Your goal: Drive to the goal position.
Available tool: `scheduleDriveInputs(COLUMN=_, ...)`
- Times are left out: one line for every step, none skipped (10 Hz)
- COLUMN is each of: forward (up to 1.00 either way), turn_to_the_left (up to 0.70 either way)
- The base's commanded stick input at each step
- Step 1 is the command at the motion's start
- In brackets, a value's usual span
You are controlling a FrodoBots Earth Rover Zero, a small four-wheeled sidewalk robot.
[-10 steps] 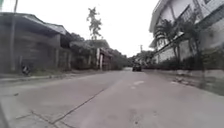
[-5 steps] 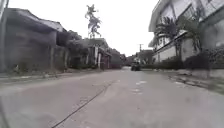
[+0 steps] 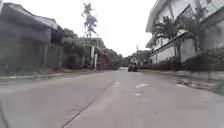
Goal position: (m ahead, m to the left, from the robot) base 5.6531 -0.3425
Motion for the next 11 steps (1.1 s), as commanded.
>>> scheduleDriveInputs(forward=0.7, turn_to_the_left=-0.2)
scheduleDriveInputs(forward=0.7, turn_to_the_left=0.0)
scheduleDriveInputs(forward=0.7, turn_to_the_left=0.0)
scheduleDriveInputs(forward=0.7, turn_to_the_left=0.0)
scheduleDriveInputs(forward=0.7, turn_to_the_left=0.0)
scheduleDriveInputs(forward=0.7, turn_to_the_left=0.0)
scheduleDriveInputs(forward=0.7, turn_to_the_left=0.0)
scheduleDriveInputs(forward=0.7, turn_to_the_left=0.0)
scheduleDriveInputs(forward=0.7, turn_to_the_left=-0.19)
scheduleDriveInputs(forward=0.7, turn_to_the_left=-0.32)
scheduleDriveInputs(forward=0.7, turn_to_the_left=-0.35)
